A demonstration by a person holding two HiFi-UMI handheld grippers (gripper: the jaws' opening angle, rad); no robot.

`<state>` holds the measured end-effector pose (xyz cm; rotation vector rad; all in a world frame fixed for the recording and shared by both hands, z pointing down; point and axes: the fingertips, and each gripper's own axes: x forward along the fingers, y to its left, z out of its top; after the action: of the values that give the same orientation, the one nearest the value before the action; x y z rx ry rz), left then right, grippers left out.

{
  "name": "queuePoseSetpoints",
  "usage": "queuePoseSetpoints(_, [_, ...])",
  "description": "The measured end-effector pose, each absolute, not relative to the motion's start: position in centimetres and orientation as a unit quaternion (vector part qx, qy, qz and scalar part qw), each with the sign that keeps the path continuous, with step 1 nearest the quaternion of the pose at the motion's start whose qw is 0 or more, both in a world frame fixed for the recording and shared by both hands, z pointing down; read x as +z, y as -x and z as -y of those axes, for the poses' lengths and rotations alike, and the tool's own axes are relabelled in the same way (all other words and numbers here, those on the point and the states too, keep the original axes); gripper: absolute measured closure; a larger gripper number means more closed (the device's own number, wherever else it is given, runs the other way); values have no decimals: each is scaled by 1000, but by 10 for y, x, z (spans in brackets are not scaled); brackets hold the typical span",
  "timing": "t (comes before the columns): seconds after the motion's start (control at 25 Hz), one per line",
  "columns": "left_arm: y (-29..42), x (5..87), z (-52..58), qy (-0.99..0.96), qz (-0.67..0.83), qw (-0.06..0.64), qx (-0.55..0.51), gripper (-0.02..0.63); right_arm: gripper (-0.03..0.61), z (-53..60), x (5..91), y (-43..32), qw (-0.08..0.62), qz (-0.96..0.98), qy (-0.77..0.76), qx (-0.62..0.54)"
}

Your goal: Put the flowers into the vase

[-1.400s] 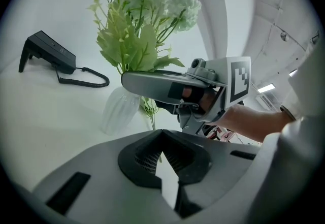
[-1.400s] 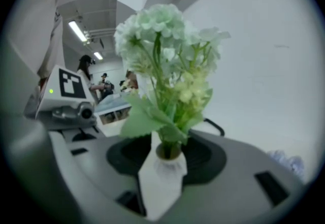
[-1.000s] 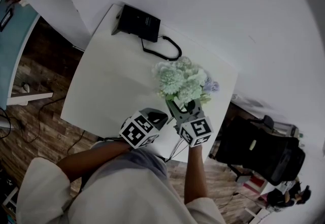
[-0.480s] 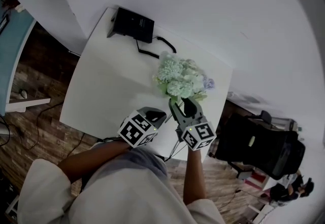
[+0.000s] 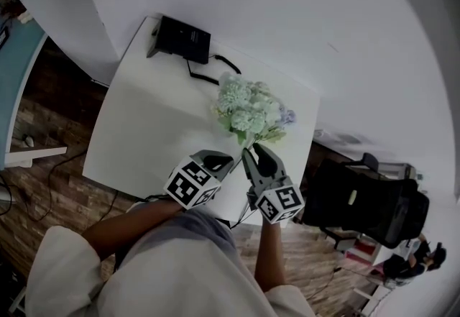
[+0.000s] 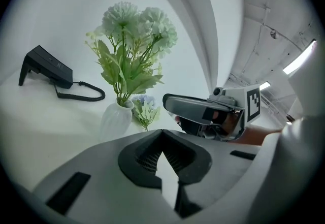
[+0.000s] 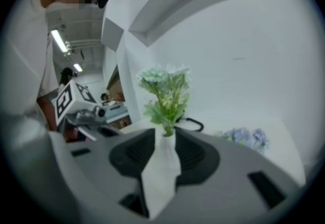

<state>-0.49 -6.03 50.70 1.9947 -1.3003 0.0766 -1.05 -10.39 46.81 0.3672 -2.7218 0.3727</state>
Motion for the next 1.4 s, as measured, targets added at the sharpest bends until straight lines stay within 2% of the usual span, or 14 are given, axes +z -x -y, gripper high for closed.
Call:
queuePoseSetpoints(0.2, [5, 500, 59, -782, 509, 361, 22, 591, 508, 94, 460, -1, 172, 965, -143, 134])
queuePoseSetpoints(0.4, [6, 489, 57, -788, 513, 341, 10, 591, 548, 81, 451, -11, 163, 965, -157, 133])
queuePoseSetpoints(0.72, [20, 456, 57, -792, 536, 291, -39, 592, 554, 64, 431, -25, 145, 964, -182, 132])
queuePoseSetpoints(1.4, [13, 441, 61, -789, 536, 289, -78, 592, 554, 54, 430, -32, 159, 952, -203, 164])
